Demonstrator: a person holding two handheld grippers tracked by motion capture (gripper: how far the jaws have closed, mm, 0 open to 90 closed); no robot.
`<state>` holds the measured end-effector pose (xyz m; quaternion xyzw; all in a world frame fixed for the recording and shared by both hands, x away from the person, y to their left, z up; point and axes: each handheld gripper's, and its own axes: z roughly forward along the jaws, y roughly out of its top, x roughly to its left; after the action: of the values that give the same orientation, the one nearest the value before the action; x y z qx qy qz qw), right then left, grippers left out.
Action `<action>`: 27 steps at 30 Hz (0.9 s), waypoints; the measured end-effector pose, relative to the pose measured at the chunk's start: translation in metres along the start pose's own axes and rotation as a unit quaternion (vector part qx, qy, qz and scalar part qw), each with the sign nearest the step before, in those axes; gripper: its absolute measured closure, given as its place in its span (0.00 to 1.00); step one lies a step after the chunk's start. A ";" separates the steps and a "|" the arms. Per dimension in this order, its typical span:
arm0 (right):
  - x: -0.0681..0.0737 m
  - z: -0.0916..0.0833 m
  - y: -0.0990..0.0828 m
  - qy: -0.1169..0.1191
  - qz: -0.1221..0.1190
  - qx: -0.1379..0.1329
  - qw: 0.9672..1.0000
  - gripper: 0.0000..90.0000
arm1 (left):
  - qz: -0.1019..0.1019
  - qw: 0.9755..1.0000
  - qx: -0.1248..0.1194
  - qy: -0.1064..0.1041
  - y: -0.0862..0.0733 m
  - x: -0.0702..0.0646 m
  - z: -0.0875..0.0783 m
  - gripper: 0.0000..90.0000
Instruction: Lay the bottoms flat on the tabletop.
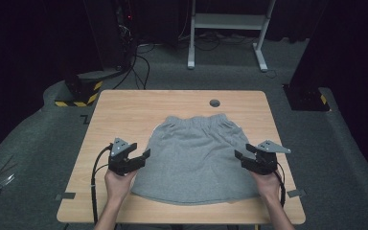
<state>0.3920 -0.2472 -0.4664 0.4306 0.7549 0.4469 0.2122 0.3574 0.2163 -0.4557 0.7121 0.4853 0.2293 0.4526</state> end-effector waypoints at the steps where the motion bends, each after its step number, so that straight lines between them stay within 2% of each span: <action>1: -0.001 -0.001 -0.001 -0.002 0.002 0.000 1.000 0.46 | -0.002 1.000 -0.001 0.002 -0.001 0.002 -0.001 0.41; 12: -0.009 -0.010 -0.015 -0.015 0.010 0.007 1.000 0.46 | -0.018 1.000 0.000 0.013 -0.016 0.010 -0.010 0.41; 15: -0.011 -0.012 -0.018 -0.019 0.011 0.008 1.000 0.46 | -0.032 0.999 0.001 0.007 -0.021 0.014 -0.011 0.41; 27: -0.023 -0.022 -0.034 -0.039 0.034 0.016 0.999 0.46 | -0.040 0.999 0.007 0.022 -0.034 0.022 -0.014 0.41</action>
<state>0.3738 -0.2849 -0.4856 0.4760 0.7382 0.4248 0.2191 0.3393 0.2457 -0.4810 0.6901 0.5250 0.2232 0.4453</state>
